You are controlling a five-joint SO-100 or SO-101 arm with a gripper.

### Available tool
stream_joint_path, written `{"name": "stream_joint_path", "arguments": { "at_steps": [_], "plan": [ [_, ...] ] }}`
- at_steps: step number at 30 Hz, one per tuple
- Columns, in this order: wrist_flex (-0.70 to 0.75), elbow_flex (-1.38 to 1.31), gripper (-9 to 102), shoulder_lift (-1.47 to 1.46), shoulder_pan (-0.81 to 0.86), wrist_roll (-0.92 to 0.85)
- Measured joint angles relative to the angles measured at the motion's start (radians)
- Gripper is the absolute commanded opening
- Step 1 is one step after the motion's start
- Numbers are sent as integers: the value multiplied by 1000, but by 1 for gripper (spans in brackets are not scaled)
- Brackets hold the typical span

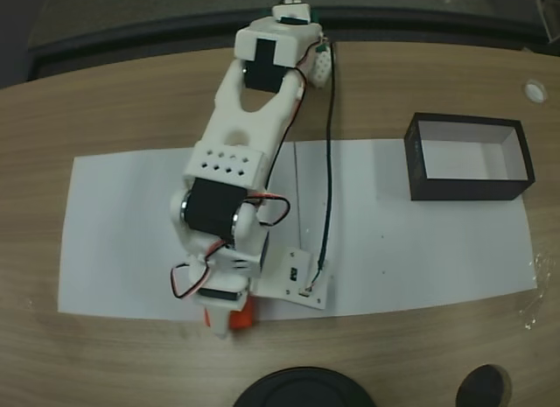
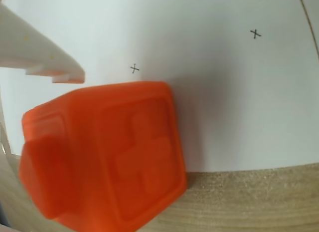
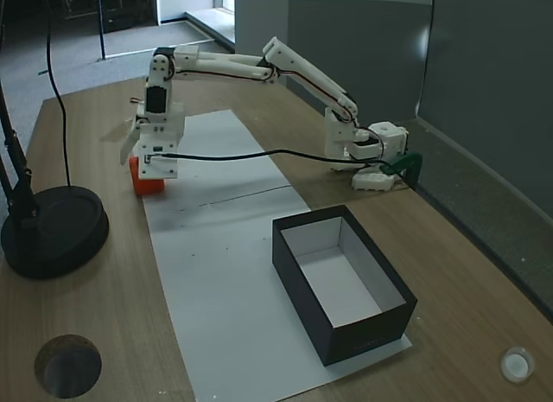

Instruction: Grab a orange square and put it in the box.

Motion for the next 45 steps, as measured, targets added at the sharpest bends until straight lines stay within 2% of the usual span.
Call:
{"name": "stream_joint_path", "arguments": {
  "at_steps": [3,6,8,13,18,24,30,33,39,45],
  "plan": [
    [-2,-2,28,-25,-3,-3],
    [-15,-8,14,-32,-5,-6],
    [-14,-20,10,-34,-6,-6],
    [17,-34,10,-34,-28,-29],
    [161,-130,9,2,-104,-31],
    [169,-133,9,430,-334,18],
    [169,183,10,1025,-845,23],
    [169,419,9,1184,-1000,9],
    [138,853,9,1213,-1123,-55],
    [25,966,9,1213,-1138,-61]
  ]
}}
